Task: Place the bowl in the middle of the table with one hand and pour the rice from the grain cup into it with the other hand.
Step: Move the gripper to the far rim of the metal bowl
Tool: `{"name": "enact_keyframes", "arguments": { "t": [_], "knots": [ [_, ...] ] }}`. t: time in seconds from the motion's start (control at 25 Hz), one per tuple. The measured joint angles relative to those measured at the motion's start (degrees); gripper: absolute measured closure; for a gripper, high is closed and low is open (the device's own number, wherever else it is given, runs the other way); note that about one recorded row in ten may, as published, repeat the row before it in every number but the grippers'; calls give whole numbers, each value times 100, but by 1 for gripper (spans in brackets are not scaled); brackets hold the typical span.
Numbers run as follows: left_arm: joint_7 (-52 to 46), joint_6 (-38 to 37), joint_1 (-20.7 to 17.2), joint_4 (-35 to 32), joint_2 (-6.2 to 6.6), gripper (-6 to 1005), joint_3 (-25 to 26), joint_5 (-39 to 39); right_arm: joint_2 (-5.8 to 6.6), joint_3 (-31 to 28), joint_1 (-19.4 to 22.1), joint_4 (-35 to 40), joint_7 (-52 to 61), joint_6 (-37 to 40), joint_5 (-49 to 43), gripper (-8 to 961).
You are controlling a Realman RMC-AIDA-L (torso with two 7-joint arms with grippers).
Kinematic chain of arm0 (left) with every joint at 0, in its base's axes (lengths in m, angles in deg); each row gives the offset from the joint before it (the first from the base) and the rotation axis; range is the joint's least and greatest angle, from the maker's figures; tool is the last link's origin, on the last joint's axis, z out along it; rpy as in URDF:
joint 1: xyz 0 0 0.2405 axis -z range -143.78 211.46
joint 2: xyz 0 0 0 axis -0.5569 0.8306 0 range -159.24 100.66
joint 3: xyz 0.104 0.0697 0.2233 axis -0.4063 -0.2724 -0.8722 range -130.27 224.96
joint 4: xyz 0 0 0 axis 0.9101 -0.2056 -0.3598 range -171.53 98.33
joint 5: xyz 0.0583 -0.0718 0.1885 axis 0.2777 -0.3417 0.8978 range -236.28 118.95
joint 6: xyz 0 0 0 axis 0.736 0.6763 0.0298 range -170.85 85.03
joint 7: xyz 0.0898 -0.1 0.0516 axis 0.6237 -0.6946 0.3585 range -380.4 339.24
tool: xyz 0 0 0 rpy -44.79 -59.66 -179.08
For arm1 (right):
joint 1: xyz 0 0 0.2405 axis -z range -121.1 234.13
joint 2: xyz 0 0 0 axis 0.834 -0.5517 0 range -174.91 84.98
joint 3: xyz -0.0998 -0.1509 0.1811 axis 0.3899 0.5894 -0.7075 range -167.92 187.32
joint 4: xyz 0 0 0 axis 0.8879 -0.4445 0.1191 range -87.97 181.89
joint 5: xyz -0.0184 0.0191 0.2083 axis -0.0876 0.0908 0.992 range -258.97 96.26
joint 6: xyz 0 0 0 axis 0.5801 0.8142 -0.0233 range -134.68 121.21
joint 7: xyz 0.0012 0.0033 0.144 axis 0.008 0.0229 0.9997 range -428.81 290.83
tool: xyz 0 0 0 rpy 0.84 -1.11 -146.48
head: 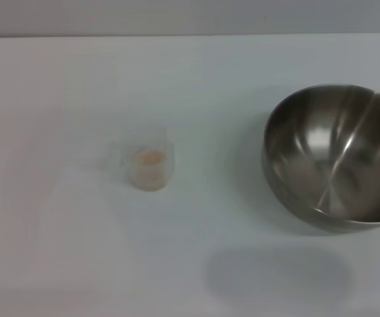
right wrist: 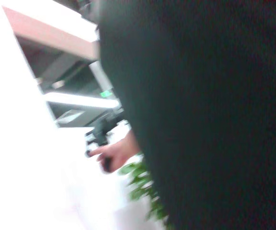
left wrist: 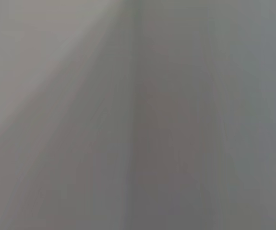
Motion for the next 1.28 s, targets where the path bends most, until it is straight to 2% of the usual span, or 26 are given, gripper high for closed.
{"name": "enact_keyframes", "arguments": {
  "t": [0.16, 0.4, 0.52, 0.72, 0.96, 1.04, 1.08, 1.28],
  "knots": [
    [-44, -231, 196, 26, -141, 127, -260, 524, -3, -2, -92, -15, 347, 228, -837, 184],
    [-518, -458, 489, 30, -205, 128, -766, 1206, -77, 5, -177, -30, 433, 630, -1744, 184],
    [-759, -467, 649, 26, -228, 129, -1250, 1300, -110, 7, -197, -36, 499, 808, -2304, 183],
    [-864, -502, 911, 28, -263, 130, -2375, 1313, -166, 7, -258, -58, 795, 1272, -3025, 183],
    [-966, -554, 1232, 33, -276, 131, -3251, 1318, -250, 8, -474, -73, 1052, 1737, -4021, 184],
    [-970, -554, 1290, 36, -280, 131, -3346, 1319, -285, 7, -576, -74, 1135, 1870, -4298, 185],
    [-973, -514, 1419, 41, -295, 131, -3452, 1318, -322, 11, -656, -75, 1150, 1961, -4448, 185],
    [-975, -445, 1548, 49, -314, 132, -3497, 1307, -499, 17, -1028, -83, 1129, 2259, -4873, 184]
  ]
}}
